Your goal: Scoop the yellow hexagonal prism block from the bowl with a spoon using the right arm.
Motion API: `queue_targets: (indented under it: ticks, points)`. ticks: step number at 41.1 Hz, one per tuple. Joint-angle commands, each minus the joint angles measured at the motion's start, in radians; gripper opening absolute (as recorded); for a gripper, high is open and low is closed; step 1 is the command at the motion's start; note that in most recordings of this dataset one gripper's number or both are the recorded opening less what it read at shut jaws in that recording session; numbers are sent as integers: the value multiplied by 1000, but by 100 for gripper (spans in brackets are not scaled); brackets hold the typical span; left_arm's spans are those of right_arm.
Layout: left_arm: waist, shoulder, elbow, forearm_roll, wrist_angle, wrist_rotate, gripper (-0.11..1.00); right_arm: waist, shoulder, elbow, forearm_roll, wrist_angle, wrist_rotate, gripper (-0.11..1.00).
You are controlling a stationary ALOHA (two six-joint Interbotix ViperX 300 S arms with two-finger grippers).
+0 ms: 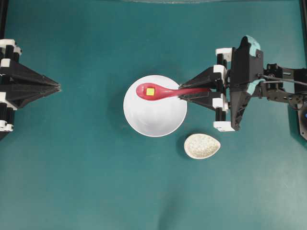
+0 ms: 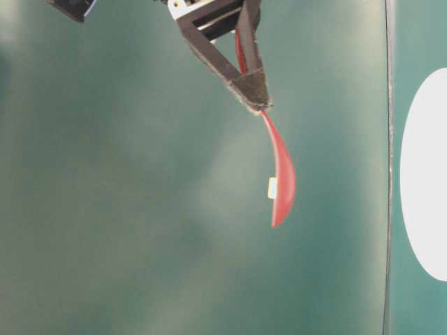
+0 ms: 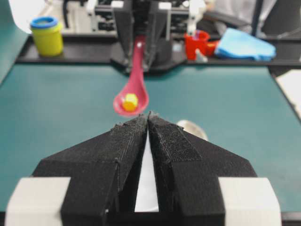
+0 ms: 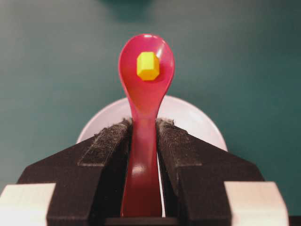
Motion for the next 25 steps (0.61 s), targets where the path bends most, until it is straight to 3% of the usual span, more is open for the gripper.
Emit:
queue_targets:
  ticks: [1, 25]
  points:
    - [2, 9, -25, 2, -11, -2, 11, 0, -32, -15, -2, 3, 2, 25]
    - [2, 9, -23, 3, -11, -2, 11, 0, -55, -14, 0, 32, 6, 25]
